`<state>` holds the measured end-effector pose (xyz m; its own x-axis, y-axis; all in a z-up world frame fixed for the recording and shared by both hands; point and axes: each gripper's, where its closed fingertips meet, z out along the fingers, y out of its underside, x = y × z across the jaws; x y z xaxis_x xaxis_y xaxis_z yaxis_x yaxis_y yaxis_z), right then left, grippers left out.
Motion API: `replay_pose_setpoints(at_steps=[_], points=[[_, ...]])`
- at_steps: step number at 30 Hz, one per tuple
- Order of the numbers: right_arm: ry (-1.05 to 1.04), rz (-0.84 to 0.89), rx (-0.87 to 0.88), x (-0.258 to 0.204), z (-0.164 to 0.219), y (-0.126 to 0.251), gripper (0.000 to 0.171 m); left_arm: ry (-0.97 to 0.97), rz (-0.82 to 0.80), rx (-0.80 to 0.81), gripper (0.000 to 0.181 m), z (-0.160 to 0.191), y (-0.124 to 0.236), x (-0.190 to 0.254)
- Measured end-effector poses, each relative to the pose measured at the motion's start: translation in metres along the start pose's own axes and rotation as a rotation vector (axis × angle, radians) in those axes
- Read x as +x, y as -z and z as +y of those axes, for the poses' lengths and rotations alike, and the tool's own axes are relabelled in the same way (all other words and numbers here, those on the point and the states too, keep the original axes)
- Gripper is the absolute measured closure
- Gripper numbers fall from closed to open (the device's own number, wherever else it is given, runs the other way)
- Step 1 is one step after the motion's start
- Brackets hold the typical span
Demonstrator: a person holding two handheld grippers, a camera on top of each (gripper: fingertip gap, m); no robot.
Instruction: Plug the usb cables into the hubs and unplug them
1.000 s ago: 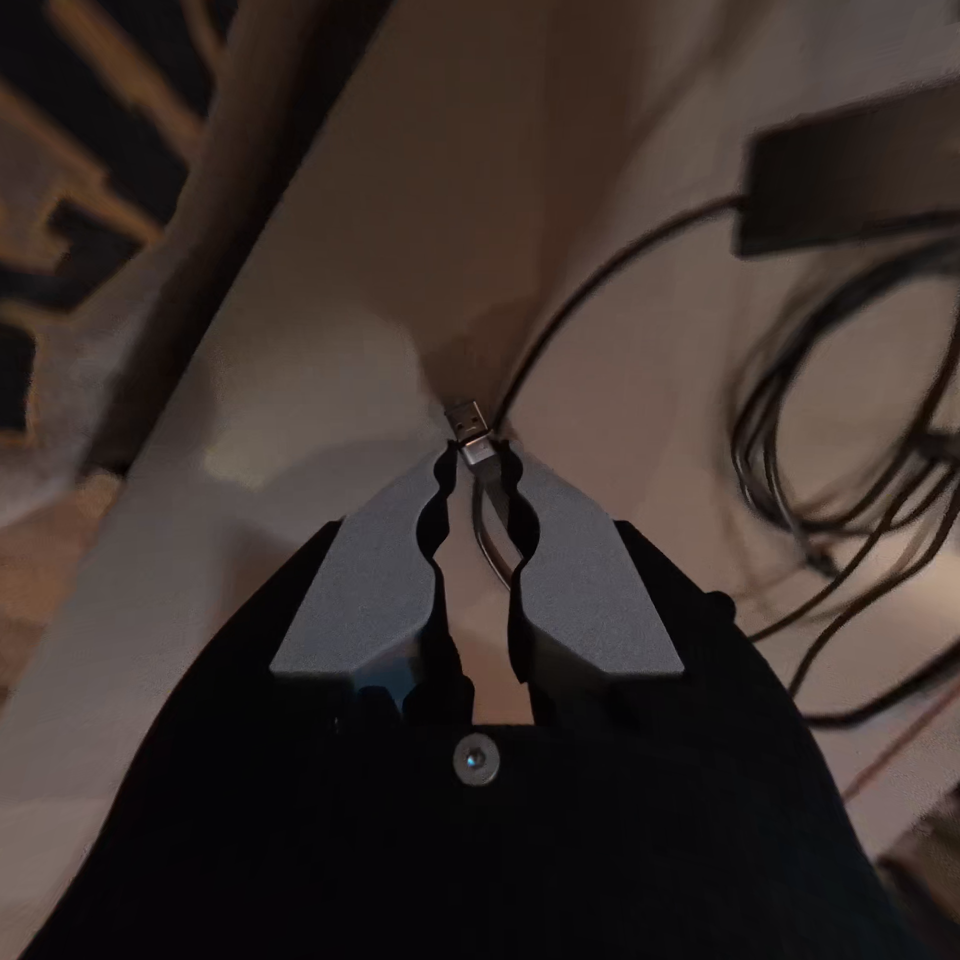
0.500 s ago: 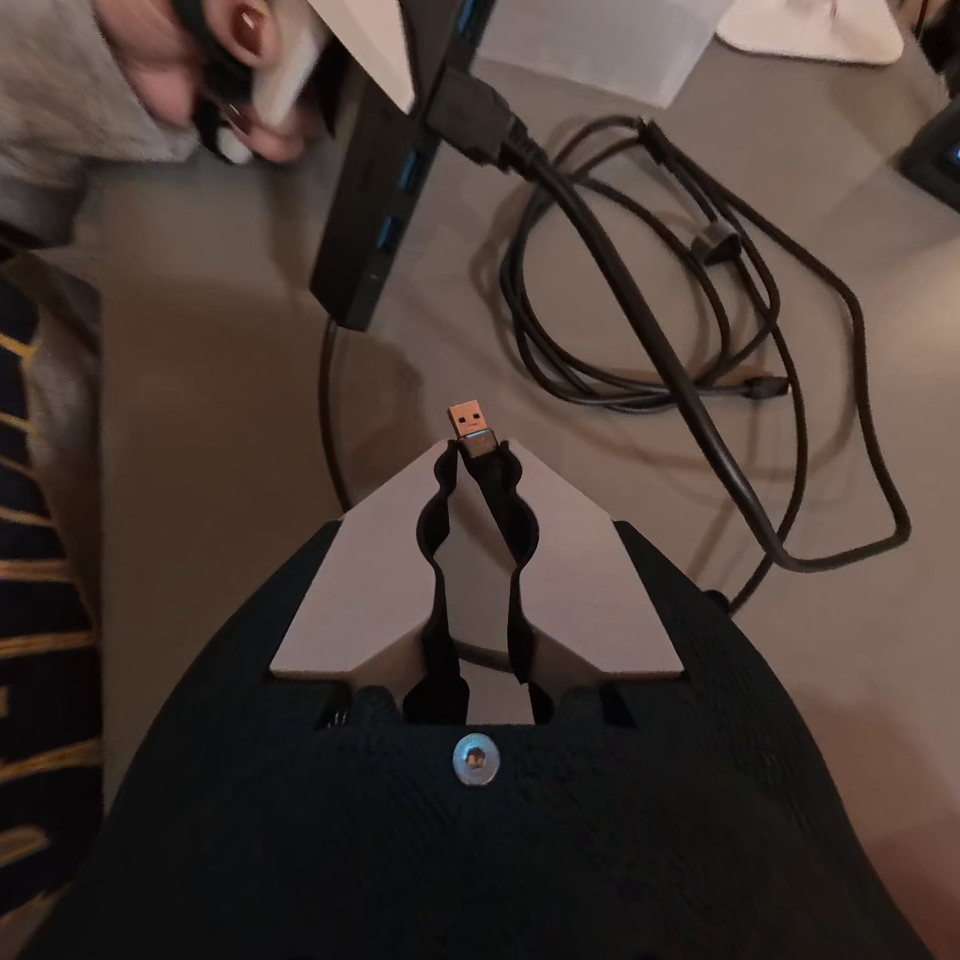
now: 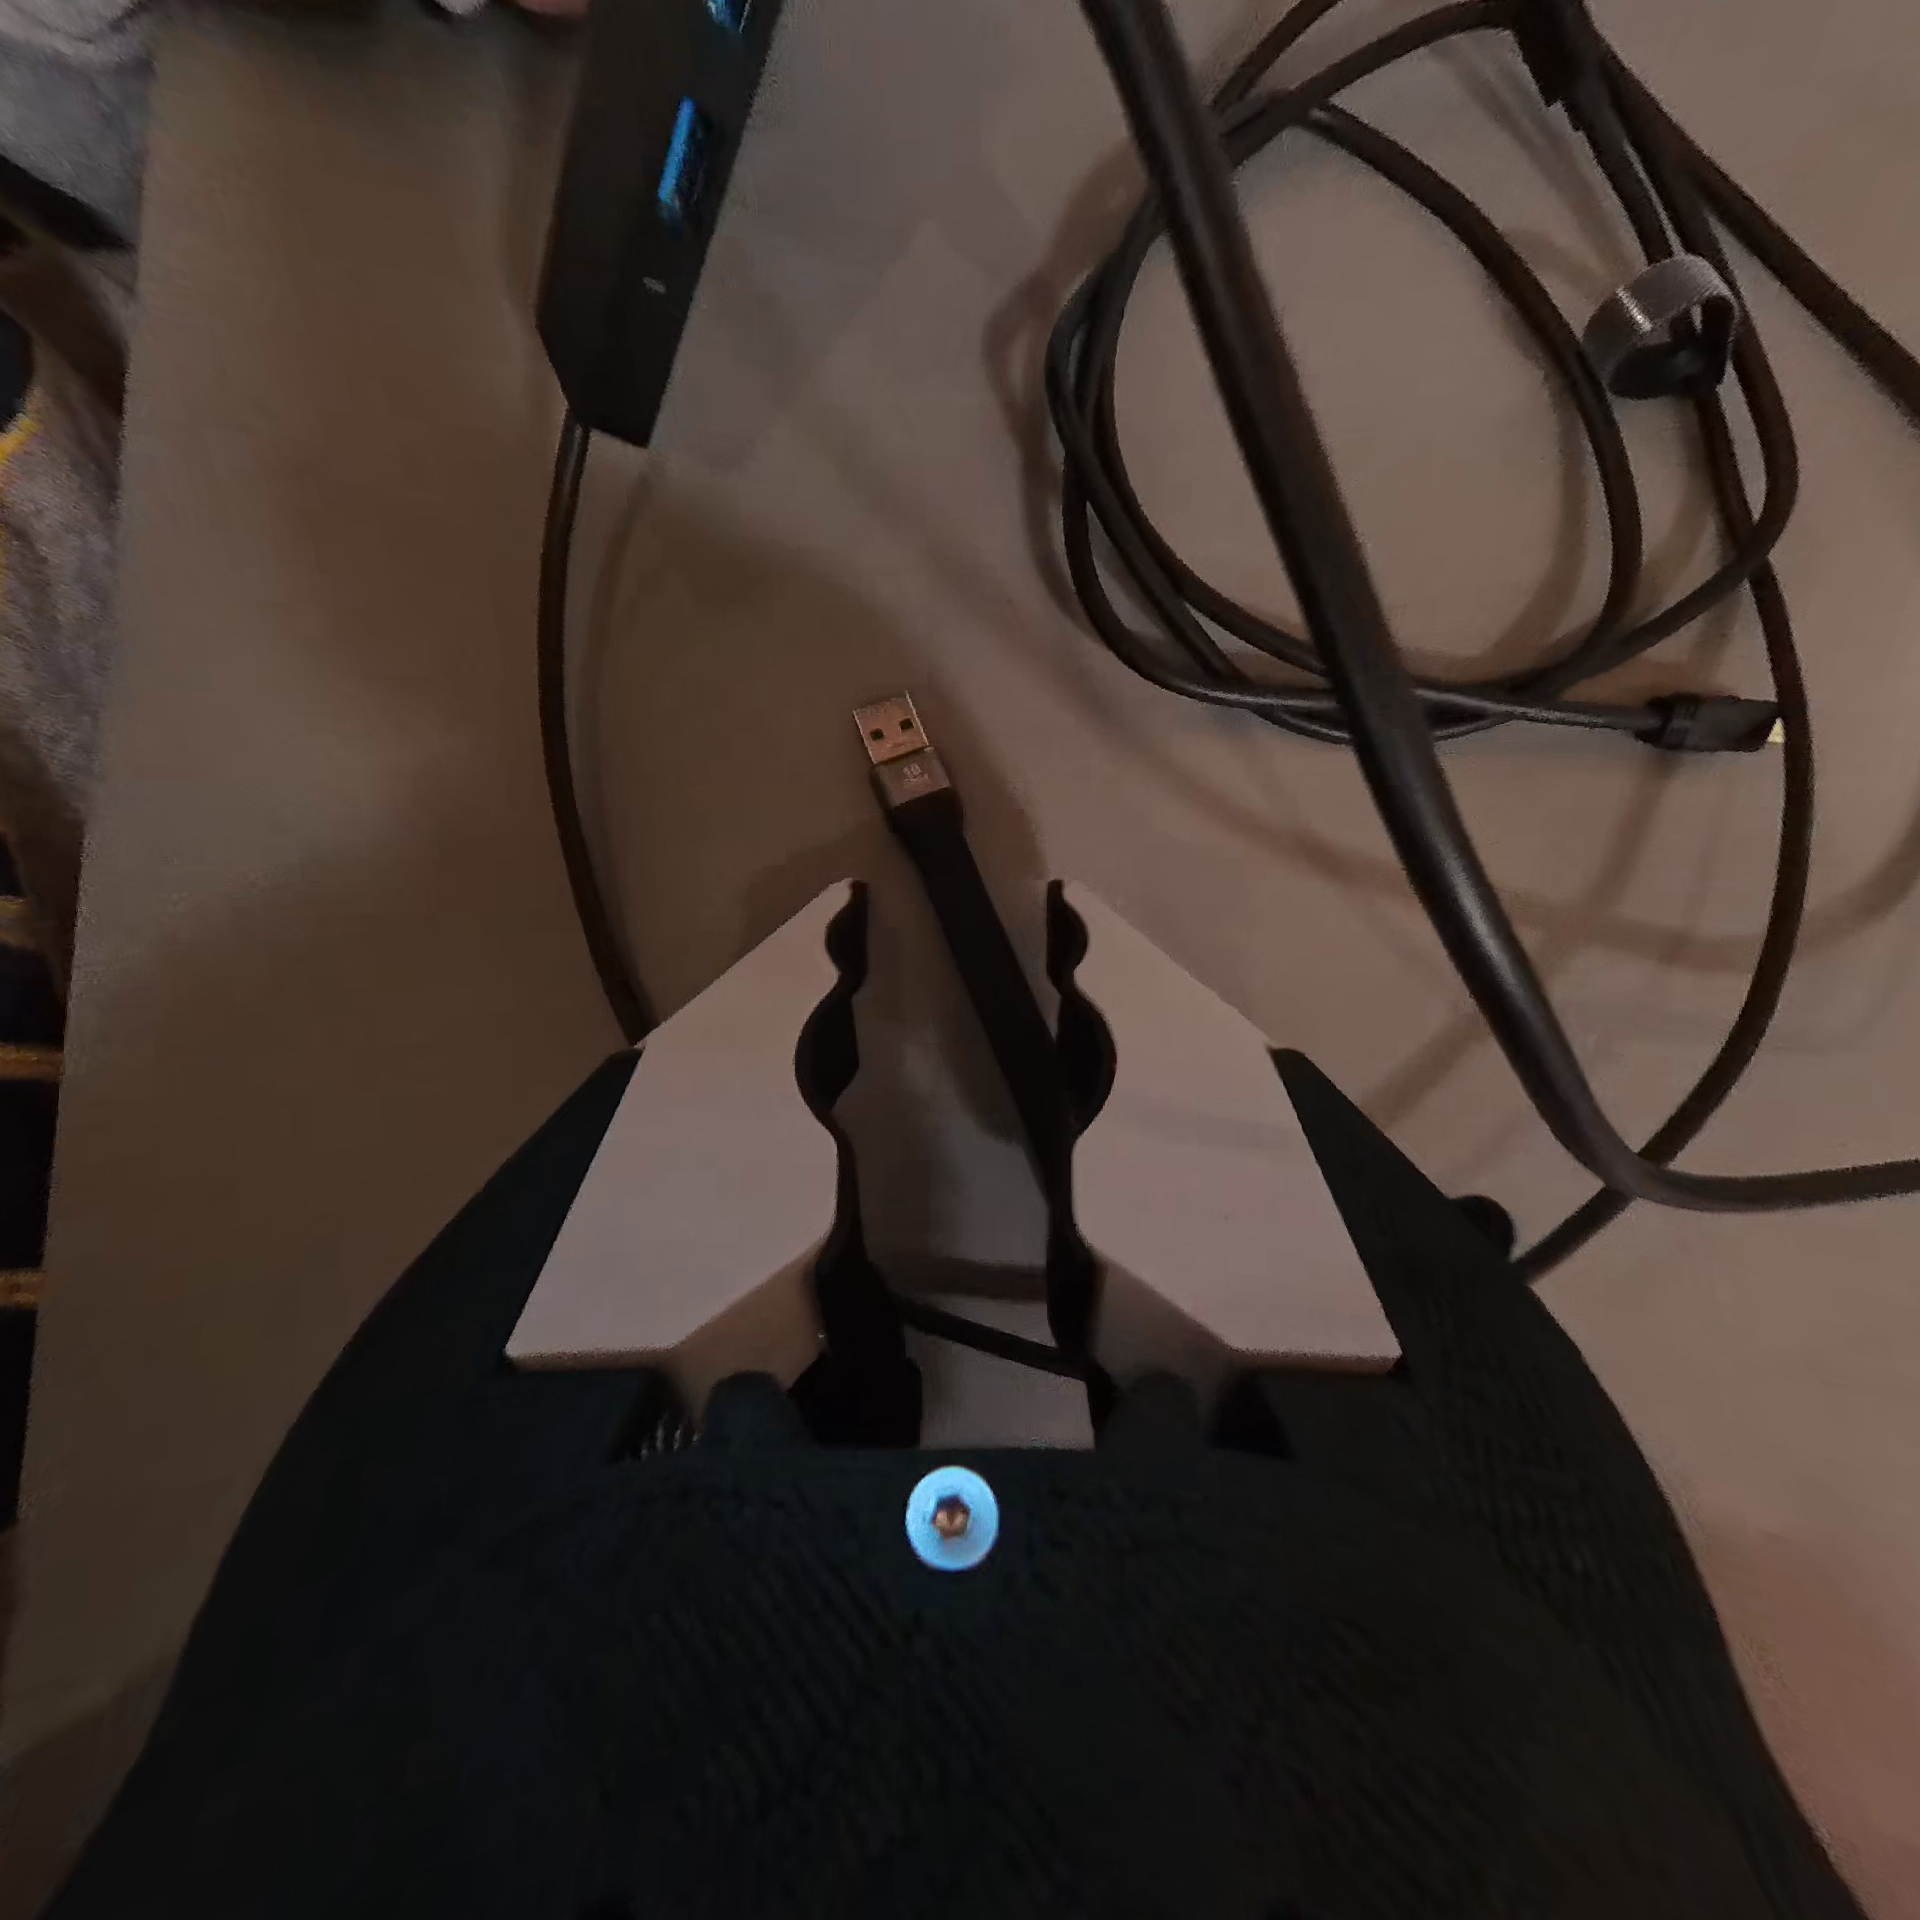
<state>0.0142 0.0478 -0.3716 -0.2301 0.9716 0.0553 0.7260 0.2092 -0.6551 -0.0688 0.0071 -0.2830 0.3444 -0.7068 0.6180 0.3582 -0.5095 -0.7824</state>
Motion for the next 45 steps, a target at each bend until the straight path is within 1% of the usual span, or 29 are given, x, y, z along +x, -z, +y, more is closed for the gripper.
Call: replay_pose_setpoints(at_steps=[2, 4, 6, 9, 13, 15, 17, 20, 24, 31, 38, 45], points=[[-0.007, -0.018, 0.021, 0.001, 0.001, -0.001, 0.151, 0.004, 0.005, -0.003, 0.173, 0.0, 0.0, 0.0], [-0.007, -0.031, 0.056, 0.0, -0.002, -0.004, 0.158, 0.007, 0.013, -0.004, 0.173, 0.0, 0.0, 0.001], [-0.02, -0.046, 0.082, -0.003, -0.005, -0.007, 0.16, 0.012, 0.022, -0.002, 0.173, 0.0, 0.0, 0.002], [0.071, 0.05, 0.123, 0.002, -0.013, -0.007, 0.161, 0.022, 0.043, 0.013, 0.173, -0.002, 0.002, 0.004], [0.193, 0.159, 0.291, -0.005, -0.052, 0.01, 0.162, 0.034, 0.108, 0.028, 0.173, -0.004, 0.004, 0.012], [0.283, 0.214, 0.309, -0.011, -0.065, 0.014, 0.162, 0.036, 0.154, 0.029, 0.173, -0.005, 0.005, 0.018], [0.351, 0.281, 0.38, -0.014, -0.08, 0.022, 0.162, 0.032, 0.204, 0.035, 0.173, -0.006, 0.007, 0.025], [0.366, 0.287, 0.502, -0.022, -0.091, 0.031, 0.163, 0.039, 0.25, 0.04, 0.173, -0.007, 0.009, 0.031], [0.33, 0.226, 0.627, -0.032, -0.095, 0.04, 0.163, 0.047, 0.313, 0.061, 0.173, -0.009, 0.012, 0.039], [0.322, 0.218, 0.651, -0.033, -0.098, 0.042, 0.162, 0.057, 0.345, 0.077, 0.173, -0.012, 0.014, 0.042], [0.357, 0.219, 0.682, -0.04, -0.103, 0.046, 0.163, 0.078, 0.507, 0.15, 0.173, -0.019, 0.024, 0.062], [0.353, 0.202, 0.708, -0.042, -0.105, 0.048, 0.162, 0.085, 0.505, 0.147, 0.173, -0.019, 0.023, 0.061]])
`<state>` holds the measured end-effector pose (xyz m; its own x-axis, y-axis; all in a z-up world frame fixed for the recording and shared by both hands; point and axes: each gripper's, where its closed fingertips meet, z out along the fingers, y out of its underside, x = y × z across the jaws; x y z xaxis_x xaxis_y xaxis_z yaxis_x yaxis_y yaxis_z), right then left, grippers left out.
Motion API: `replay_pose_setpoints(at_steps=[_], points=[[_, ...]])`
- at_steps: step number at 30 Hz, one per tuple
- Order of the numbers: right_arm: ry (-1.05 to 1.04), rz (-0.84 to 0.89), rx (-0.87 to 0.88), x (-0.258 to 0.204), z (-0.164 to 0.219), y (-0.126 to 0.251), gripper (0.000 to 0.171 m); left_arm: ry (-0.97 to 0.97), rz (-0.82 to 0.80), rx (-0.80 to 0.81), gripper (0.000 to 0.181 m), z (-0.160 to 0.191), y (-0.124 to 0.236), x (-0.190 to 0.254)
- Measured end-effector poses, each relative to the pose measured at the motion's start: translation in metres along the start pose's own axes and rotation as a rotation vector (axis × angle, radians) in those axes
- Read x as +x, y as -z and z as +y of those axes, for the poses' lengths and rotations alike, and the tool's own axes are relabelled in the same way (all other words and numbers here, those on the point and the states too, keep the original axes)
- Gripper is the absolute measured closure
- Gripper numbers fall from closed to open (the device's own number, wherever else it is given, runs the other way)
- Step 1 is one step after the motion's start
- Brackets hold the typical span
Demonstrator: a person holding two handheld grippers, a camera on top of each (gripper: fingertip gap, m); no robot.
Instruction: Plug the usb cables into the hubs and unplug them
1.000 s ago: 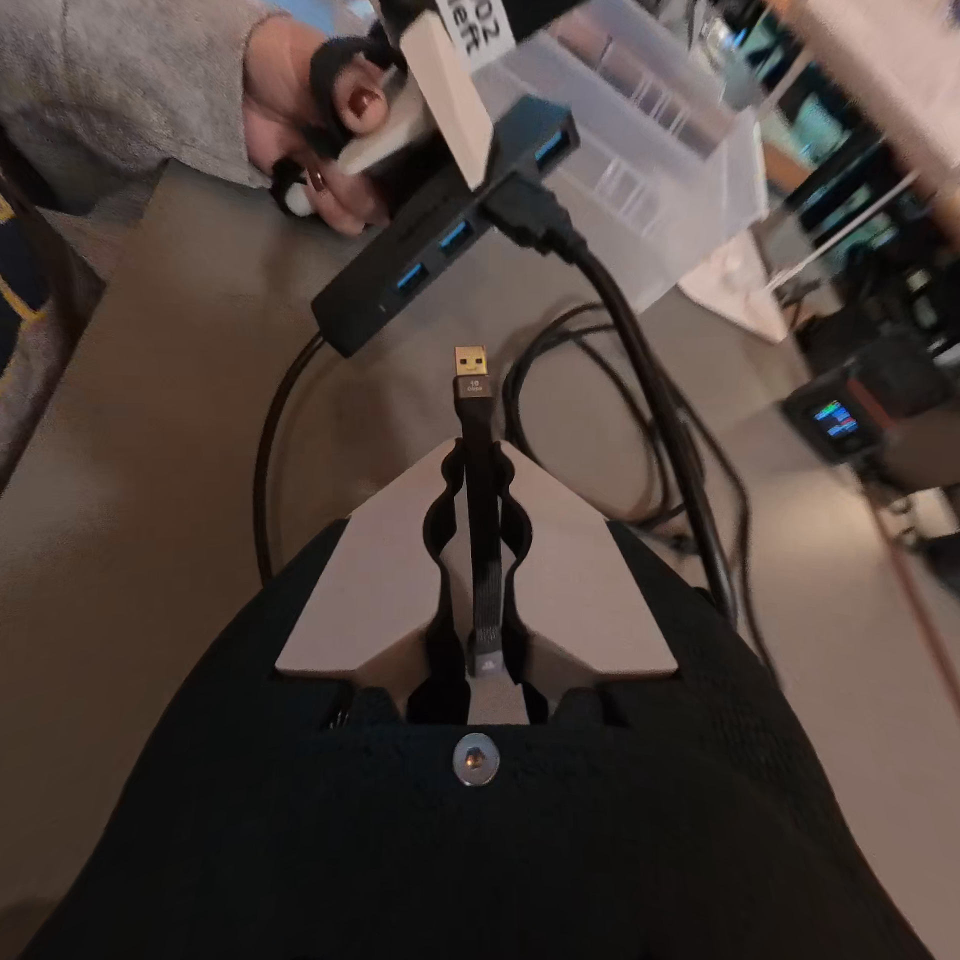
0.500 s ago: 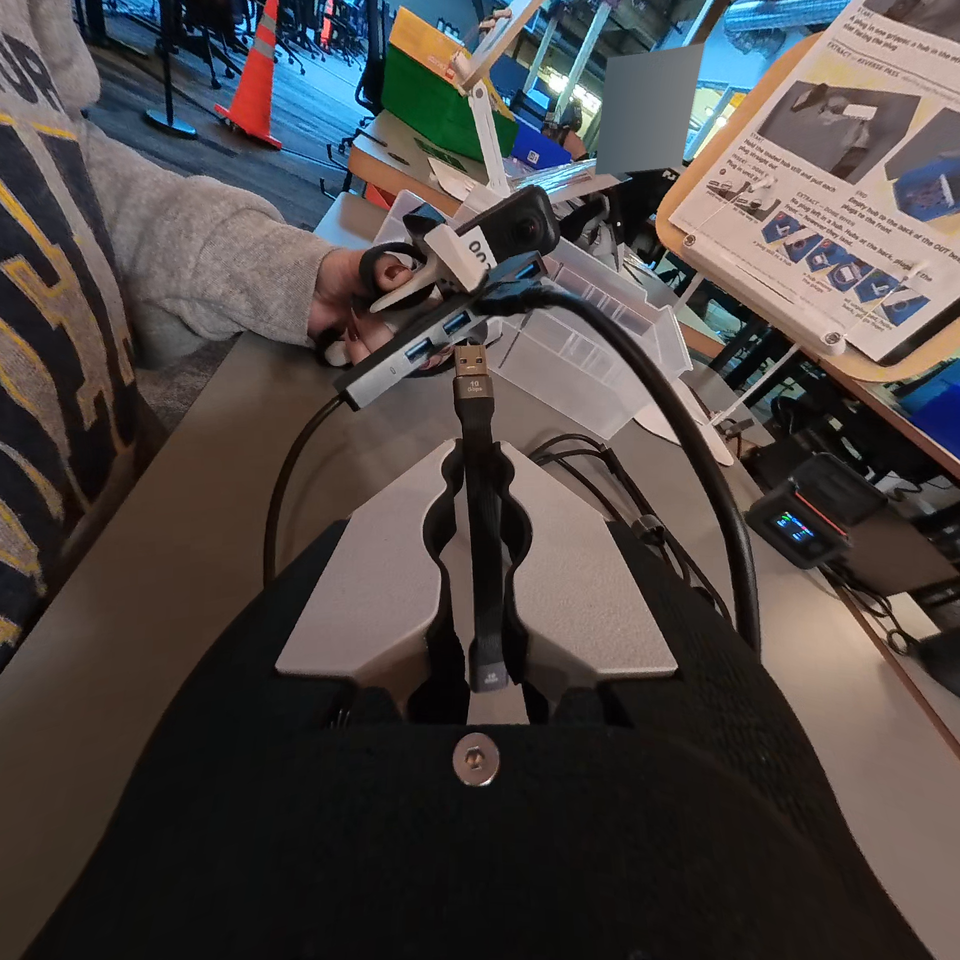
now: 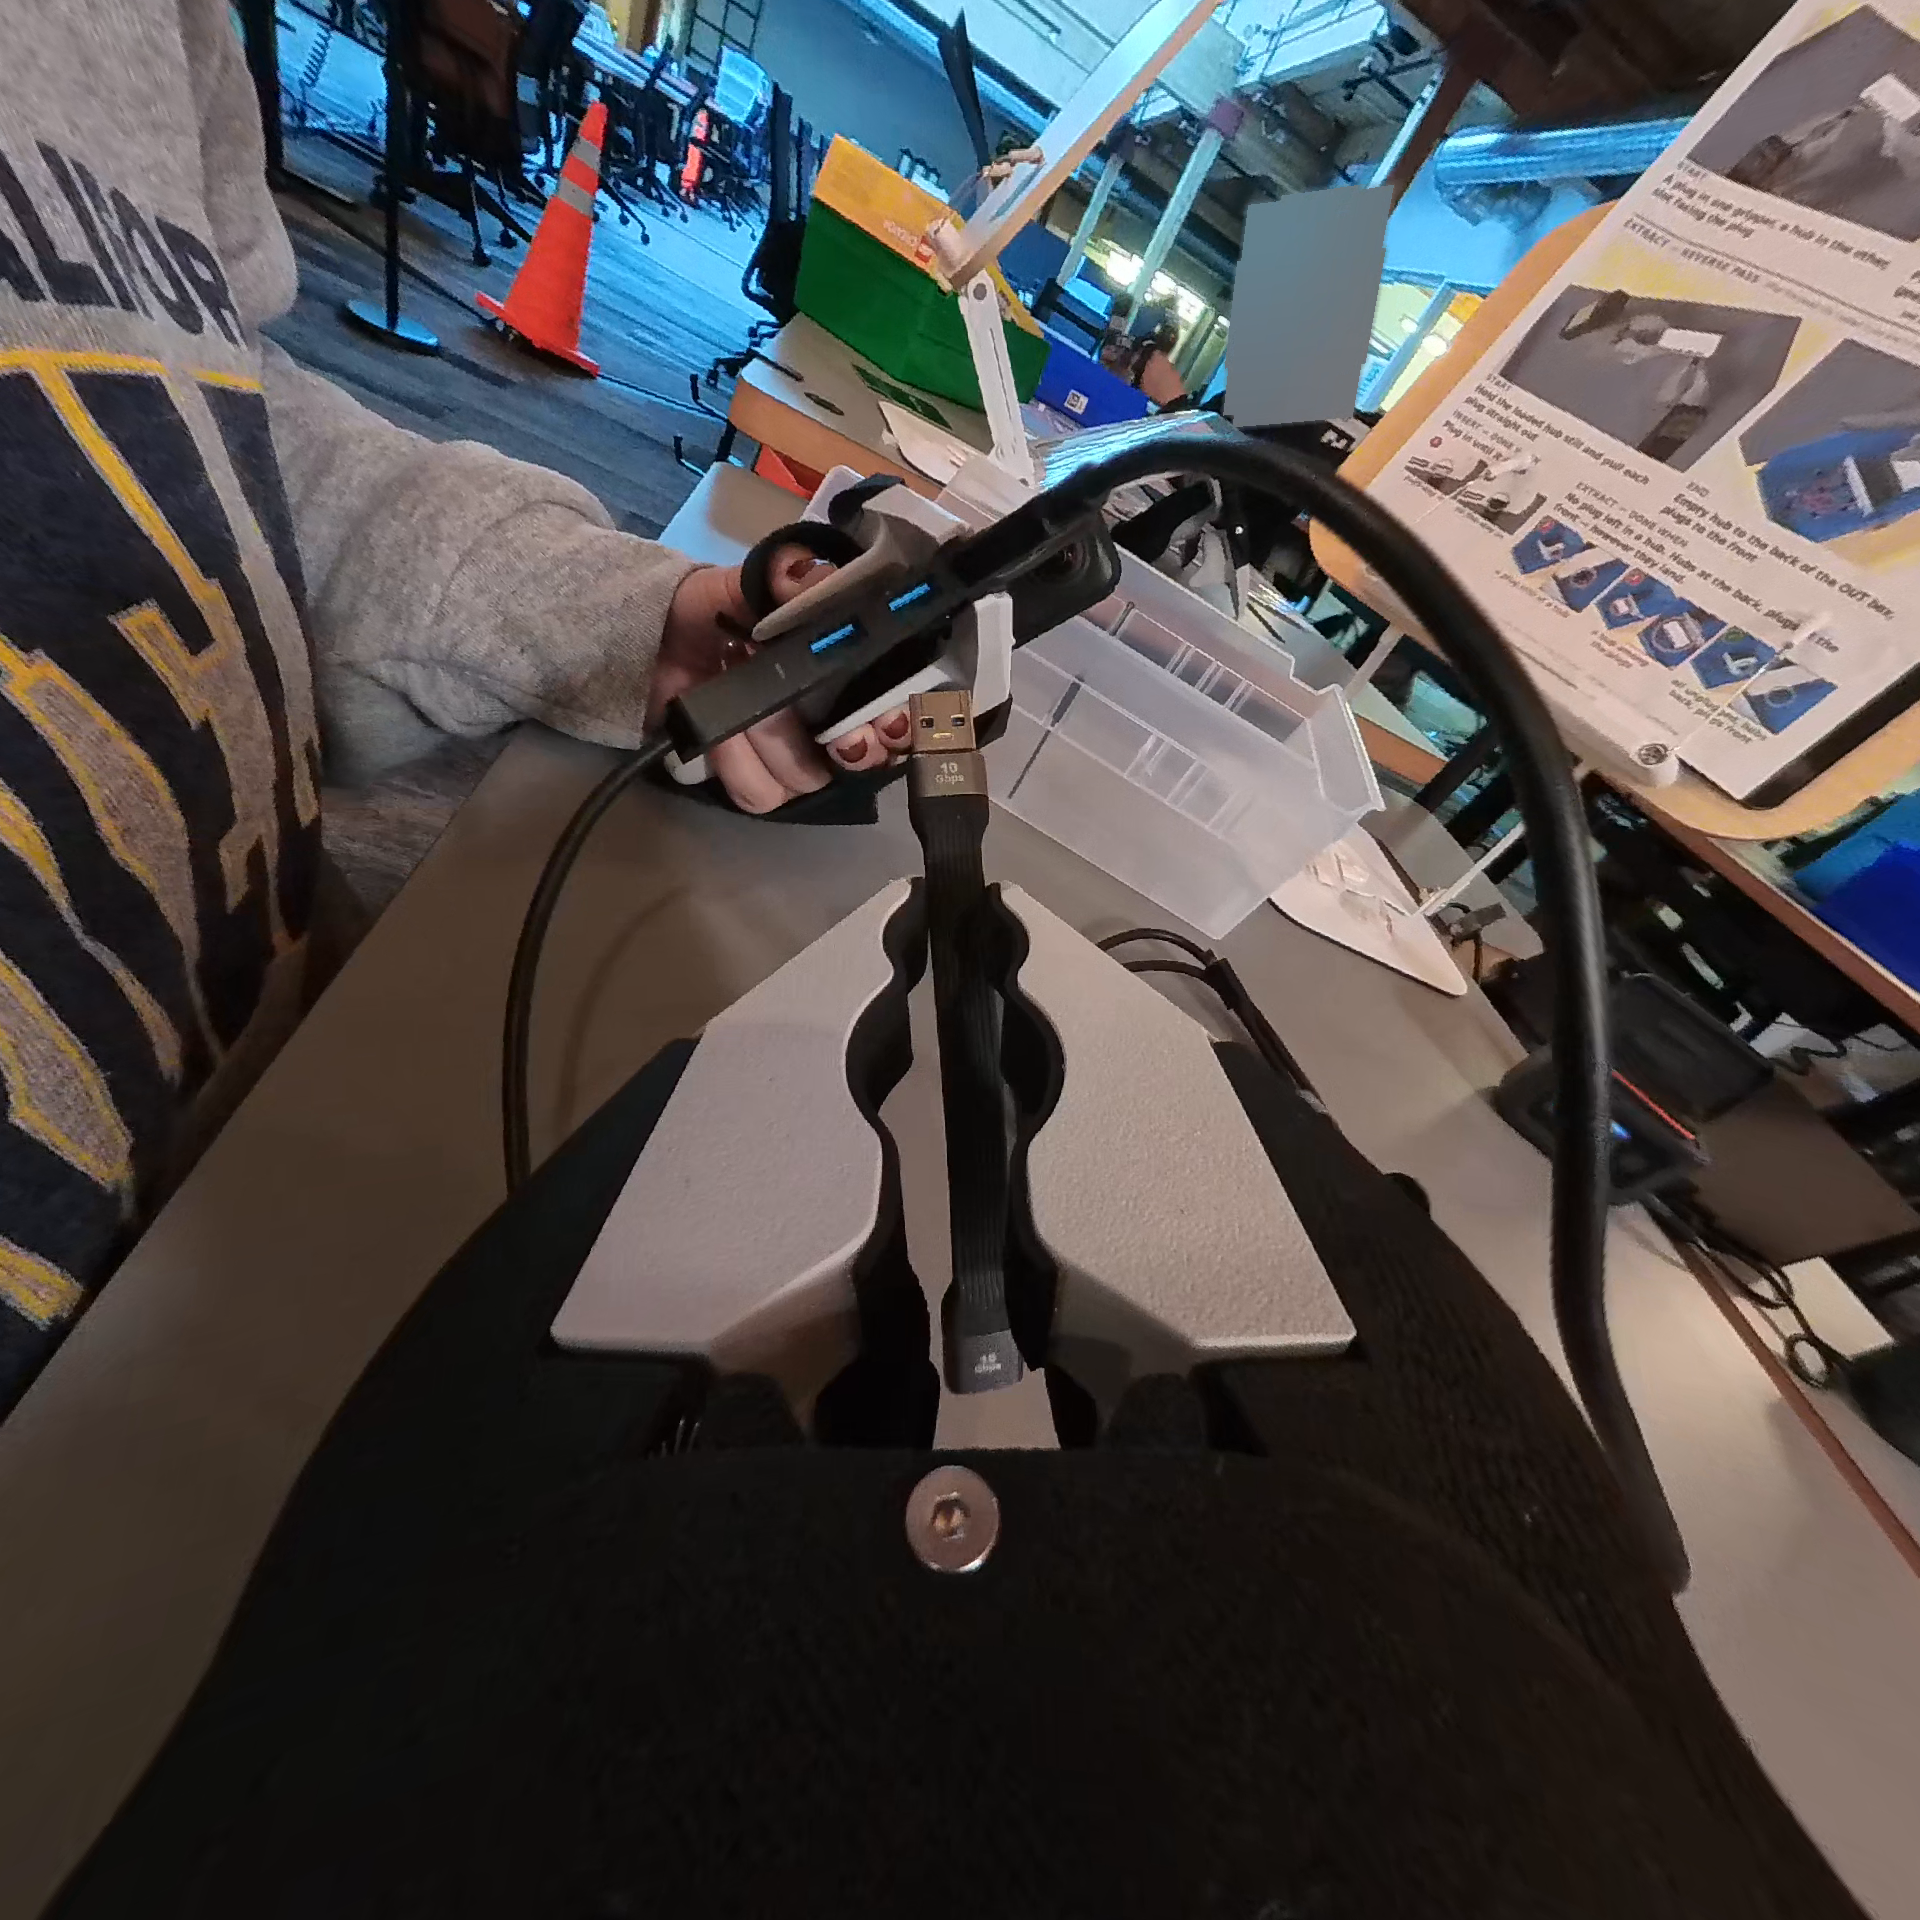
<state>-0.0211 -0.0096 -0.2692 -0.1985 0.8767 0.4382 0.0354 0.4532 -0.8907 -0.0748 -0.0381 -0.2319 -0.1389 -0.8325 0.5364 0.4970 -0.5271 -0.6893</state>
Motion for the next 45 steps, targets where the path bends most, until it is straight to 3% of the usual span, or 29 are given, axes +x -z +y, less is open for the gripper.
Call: replay_pose_setpoints(at_steps=[16, 19, 23, 27, 45], points=[[-0.076, -0.005, -0.005, 0.004, 0.006, -0.001, 0.162, 0.027, -0.064, -0.007, 0.173, 0.001, 0.0, -0.012], [0.026, 0.091, -0.133, 0.016, 0.017, -0.003, 0.163, 0.013, -0.145, -0.013, 0.173, 0.002, -0.001, -0.023], [0.349, 0.196, -0.365, 0.023, 0.031, -0.004, 0.162, -0.049, -0.322, -0.07, 0.174, 0.01, -0.003, -0.045], [0.575, 0.179, -0.473, 0.014, 0.032, -0.006, 0.163, -0.115, -0.4, -0.133, 0.173, 0.019, -0.006, -0.053], [0.72, 0.156, -0.572, 0.015, 0.035, 0.003, 0.163, -0.109, -0.478, -0.156, 0.173, 0.021, -0.004, -0.066]])
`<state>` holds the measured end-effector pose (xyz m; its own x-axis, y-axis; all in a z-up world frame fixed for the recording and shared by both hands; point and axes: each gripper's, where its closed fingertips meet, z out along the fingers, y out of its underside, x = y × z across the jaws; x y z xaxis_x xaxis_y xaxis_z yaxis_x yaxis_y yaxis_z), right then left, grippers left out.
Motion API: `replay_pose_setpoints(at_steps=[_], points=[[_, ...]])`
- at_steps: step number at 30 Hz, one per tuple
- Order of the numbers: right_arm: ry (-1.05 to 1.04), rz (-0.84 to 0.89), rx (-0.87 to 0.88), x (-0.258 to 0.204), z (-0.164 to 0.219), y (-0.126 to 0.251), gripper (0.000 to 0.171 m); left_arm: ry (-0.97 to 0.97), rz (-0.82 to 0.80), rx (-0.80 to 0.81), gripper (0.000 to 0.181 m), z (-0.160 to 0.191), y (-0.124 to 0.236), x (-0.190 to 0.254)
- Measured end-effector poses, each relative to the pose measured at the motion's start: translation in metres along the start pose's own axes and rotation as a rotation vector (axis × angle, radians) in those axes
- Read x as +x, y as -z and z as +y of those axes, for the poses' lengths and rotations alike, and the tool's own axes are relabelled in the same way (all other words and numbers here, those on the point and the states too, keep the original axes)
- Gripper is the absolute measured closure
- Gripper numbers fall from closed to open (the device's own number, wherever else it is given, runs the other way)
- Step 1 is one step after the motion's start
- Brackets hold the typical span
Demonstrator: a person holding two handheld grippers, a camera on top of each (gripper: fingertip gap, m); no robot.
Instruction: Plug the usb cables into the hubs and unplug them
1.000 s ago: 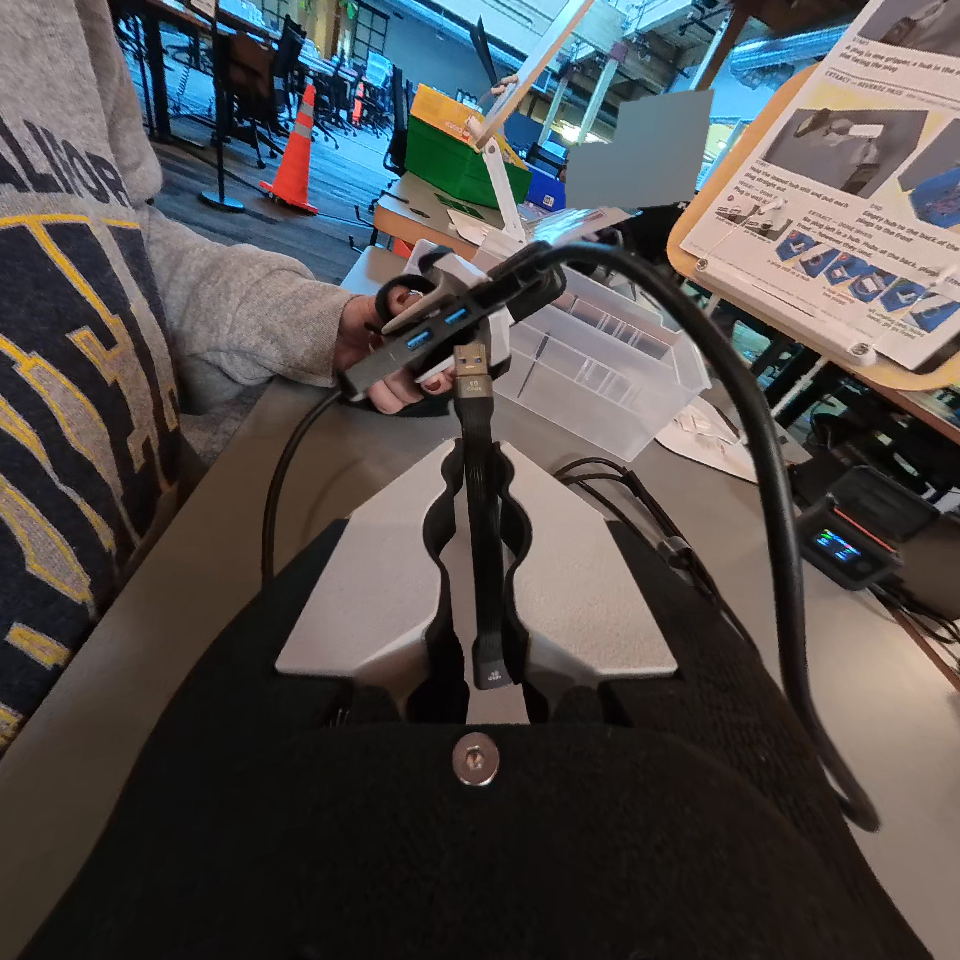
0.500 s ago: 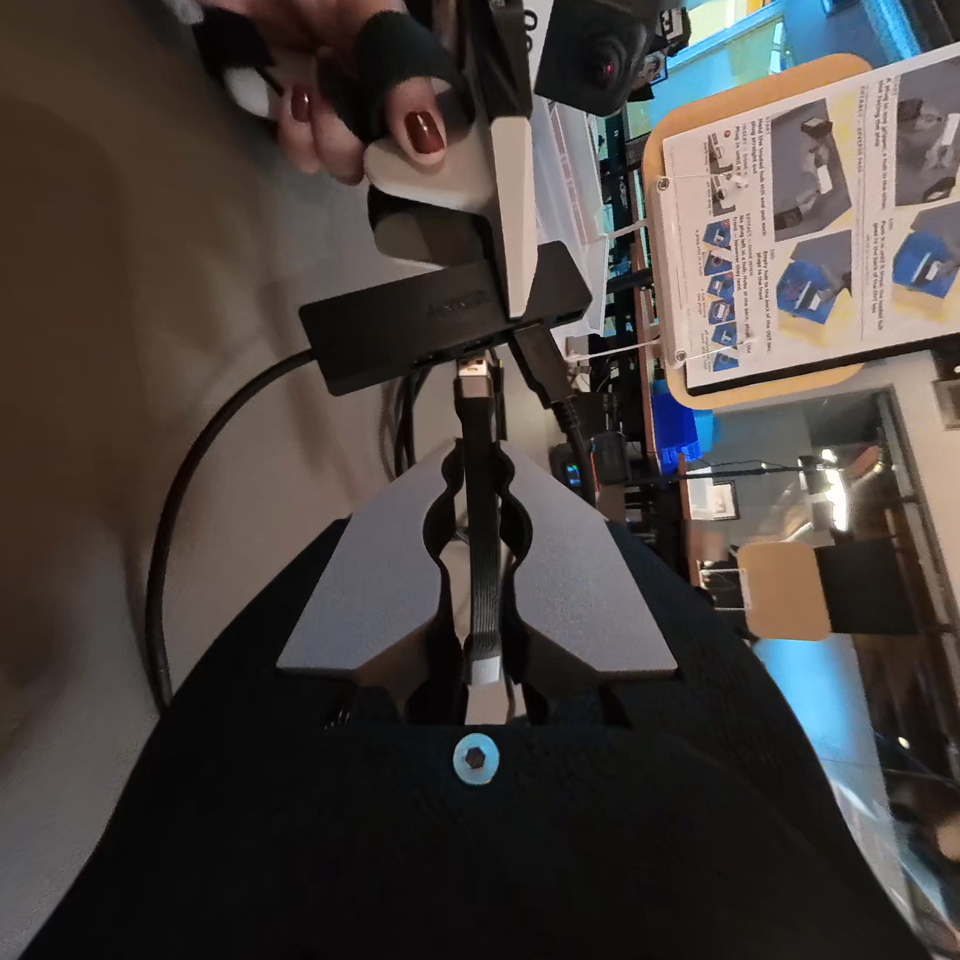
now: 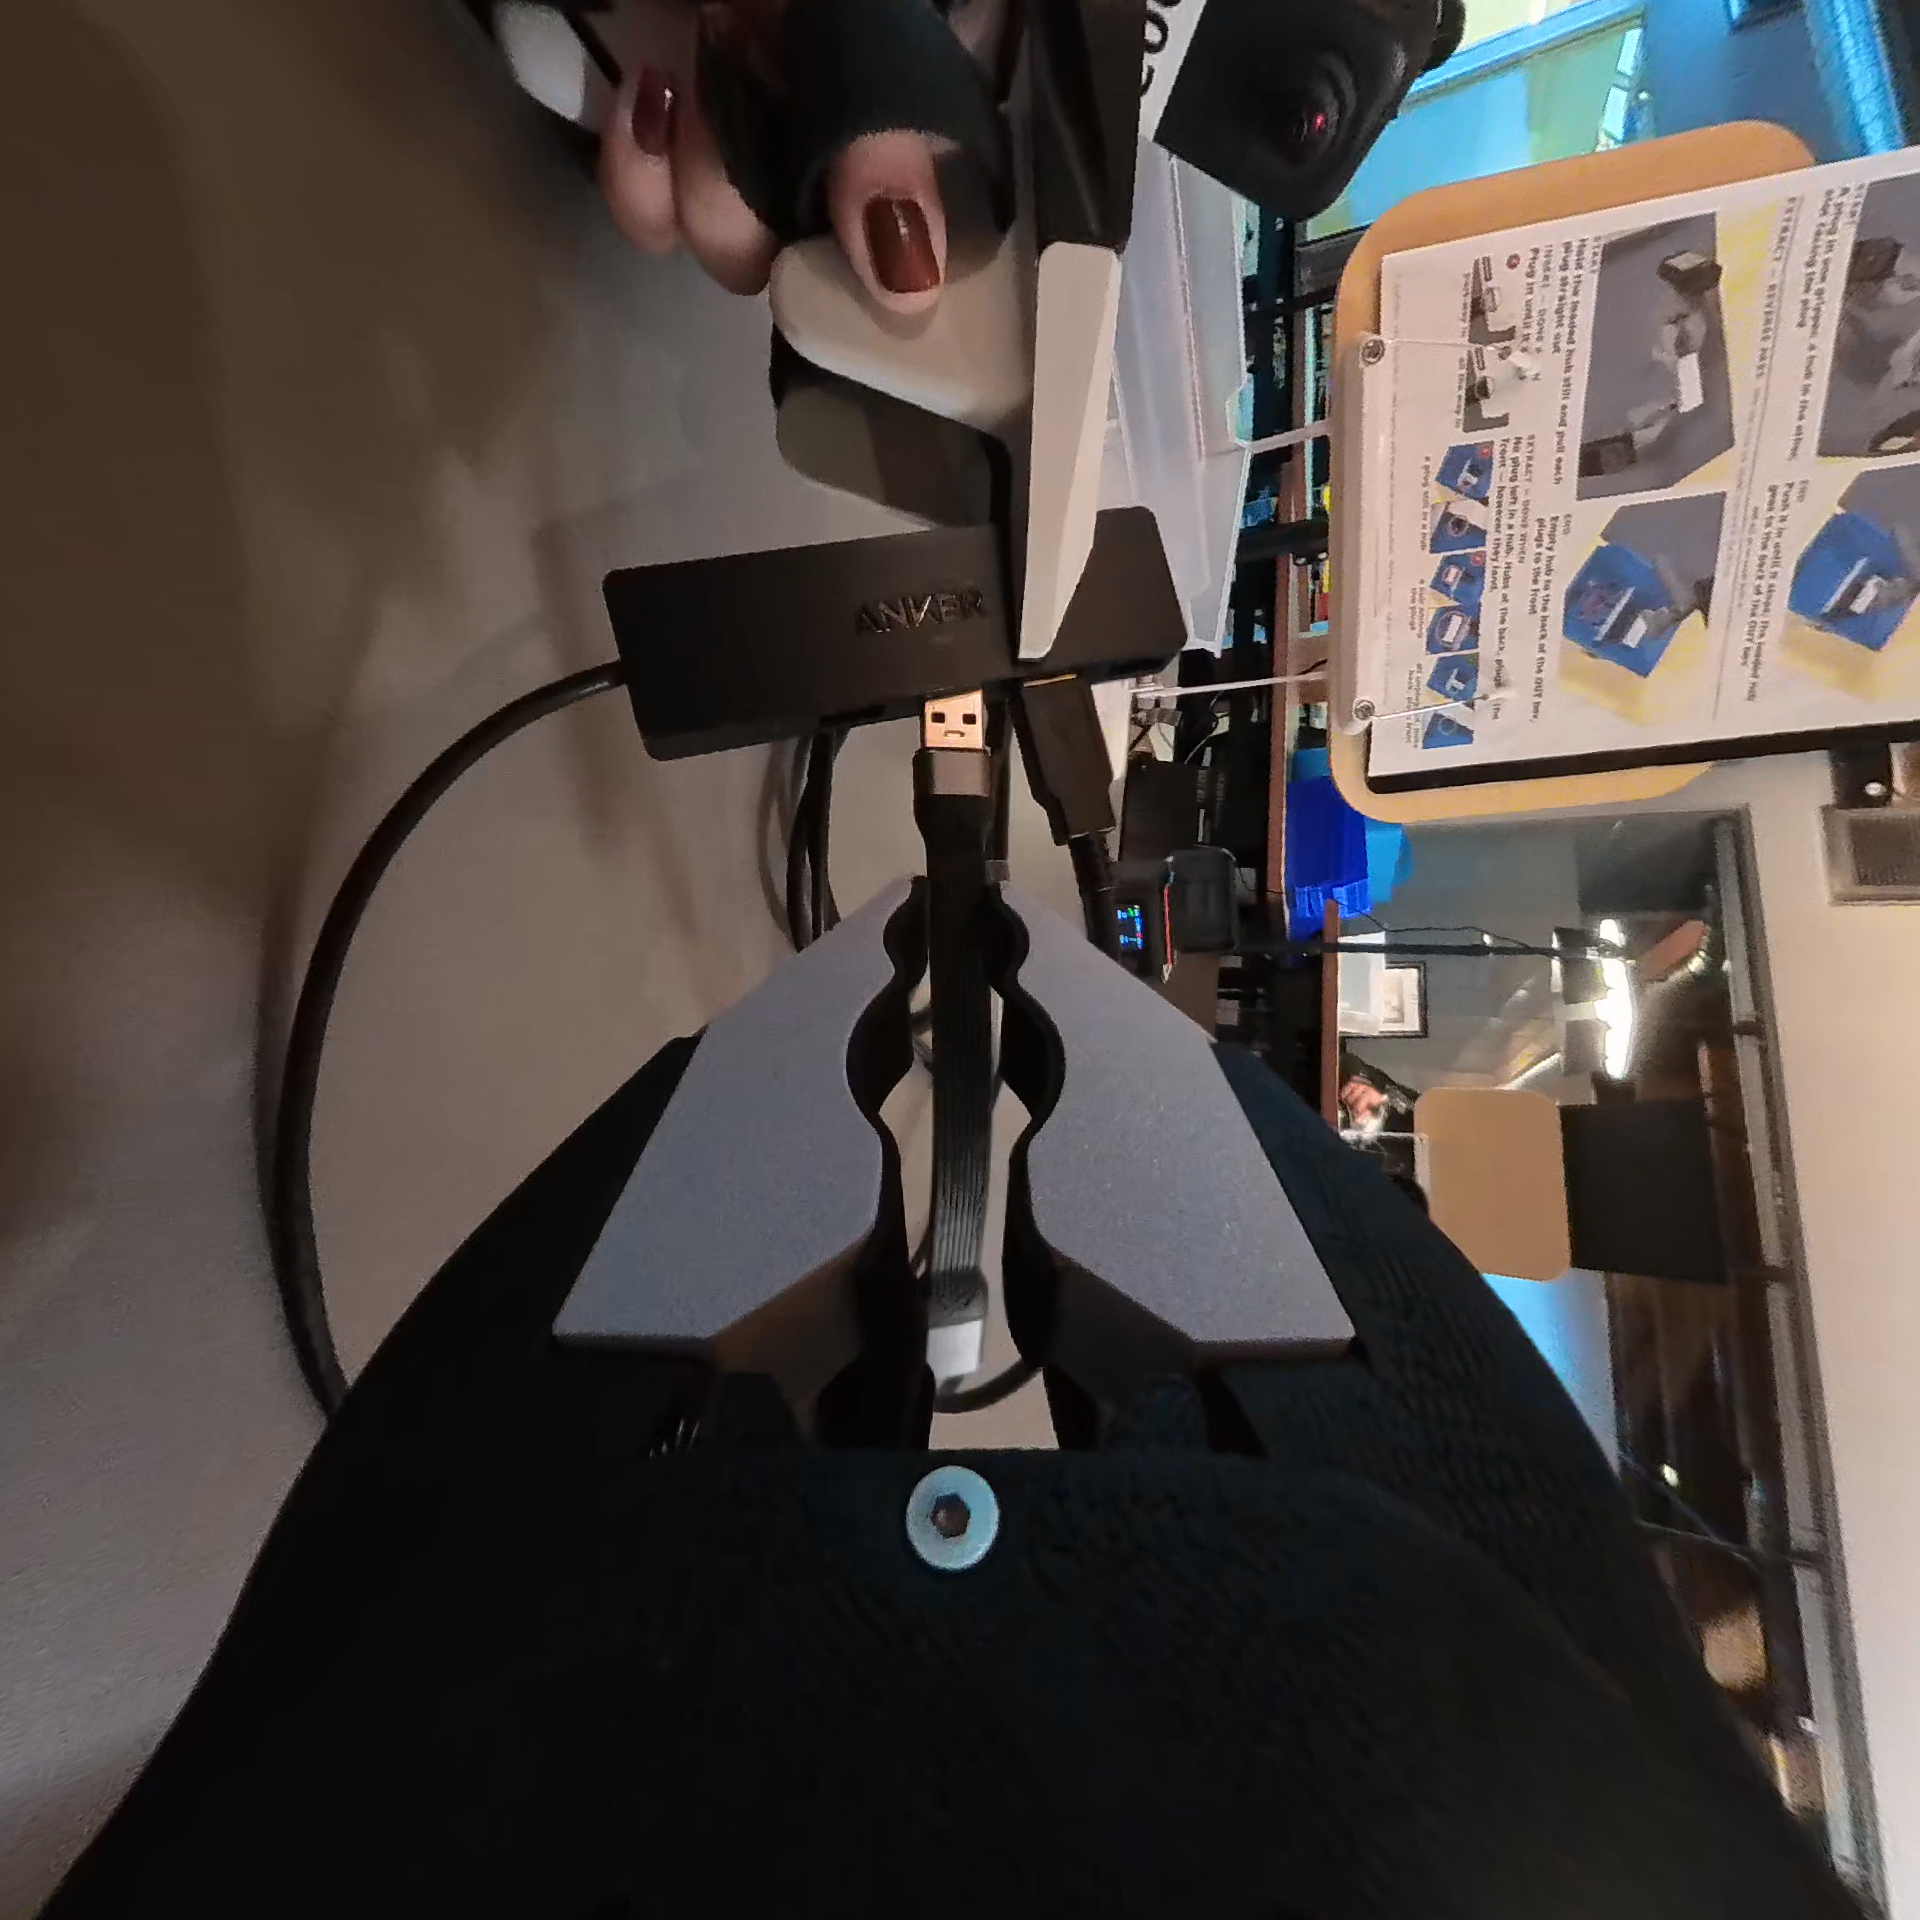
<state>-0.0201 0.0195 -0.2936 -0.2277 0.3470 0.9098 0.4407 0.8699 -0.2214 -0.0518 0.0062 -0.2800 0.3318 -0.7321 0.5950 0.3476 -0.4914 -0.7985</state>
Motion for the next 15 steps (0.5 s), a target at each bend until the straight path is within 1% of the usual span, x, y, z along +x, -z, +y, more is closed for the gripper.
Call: replay_pose_setpoints(at_steps=[5, 9, 15], points=[[-0.037, -0.017, 0.029, 0.0, -0.004, 0.004, 0.163, -0.014, -0.019, -0.018, 0.173, 0.002, -0.002, -0.001], [-0.046, -0.04, 0.013, -0.009, 0.001, -0.004, 0.163, -0.013, -0.023, -0.065, 0.173, 0.009, -0.006, -0.002], [-0.195, -0.085, 0.07, -0.013, -0.001, -0.007, 0.163, -0.033, -0.066, -0.067, 0.173, 0.01, -0.006, -0.006]])
